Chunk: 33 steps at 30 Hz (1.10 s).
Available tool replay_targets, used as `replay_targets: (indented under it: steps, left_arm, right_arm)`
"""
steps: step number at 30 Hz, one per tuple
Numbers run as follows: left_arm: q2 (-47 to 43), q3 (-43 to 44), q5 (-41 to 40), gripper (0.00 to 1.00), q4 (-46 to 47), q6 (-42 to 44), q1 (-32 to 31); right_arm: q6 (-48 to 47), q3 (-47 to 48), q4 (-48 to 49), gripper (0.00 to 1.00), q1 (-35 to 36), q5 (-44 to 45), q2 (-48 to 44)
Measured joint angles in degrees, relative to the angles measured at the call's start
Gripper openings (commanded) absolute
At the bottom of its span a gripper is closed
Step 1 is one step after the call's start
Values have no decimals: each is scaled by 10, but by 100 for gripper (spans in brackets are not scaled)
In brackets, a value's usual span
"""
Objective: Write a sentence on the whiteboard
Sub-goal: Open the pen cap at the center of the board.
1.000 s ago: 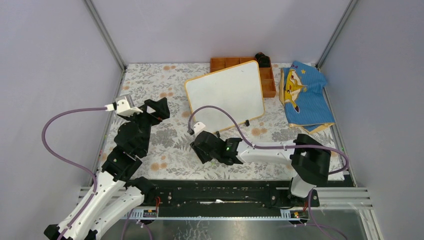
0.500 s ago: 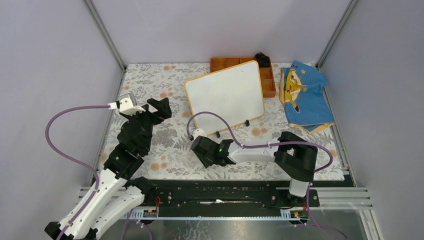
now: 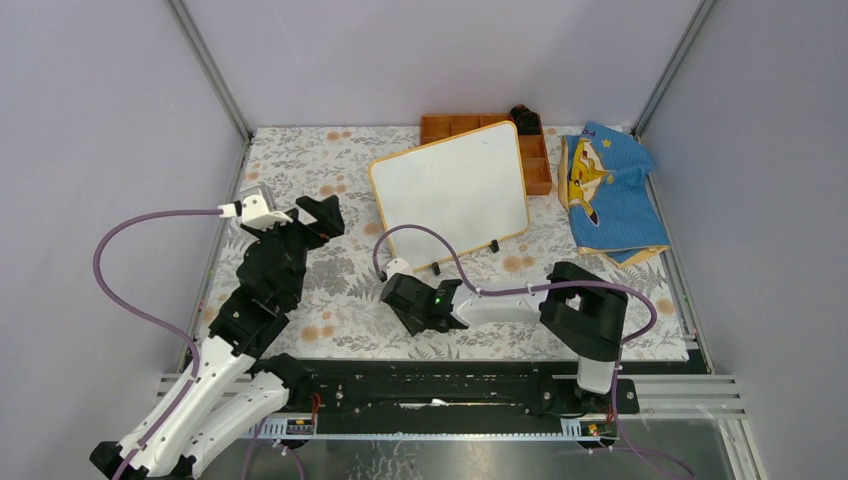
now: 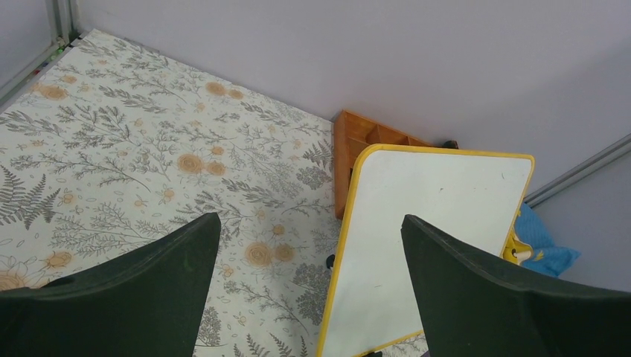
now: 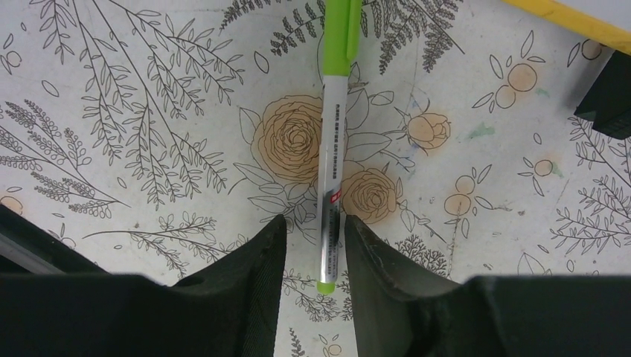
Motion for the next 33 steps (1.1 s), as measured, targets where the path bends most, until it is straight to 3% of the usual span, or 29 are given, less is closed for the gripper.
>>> replay_targets:
  steps: [8, 10, 12, 21, 33]
  left_arm:
    - [2, 0, -1, 99, 0, 0, 0]
    - [3, 0, -1, 99, 0, 0, 0]
    - [3, 0, -2, 99, 0, 0, 0]
    - [3, 0, -5, 99, 2, 0, 0]
    - [16, -16, 59, 99, 53, 0, 0]
  right_arm:
    - [0, 7, 2, 24, -3, -2, 8]
    - [0, 7, 2, 16, -4, -2, 8]
    - [-1, 7, 2, 0, -4, -1, 8]
    - [-13, -21, 21, 0, -5, -1, -13]
    - [-42, -105, 83, 0, -6, 10, -261]
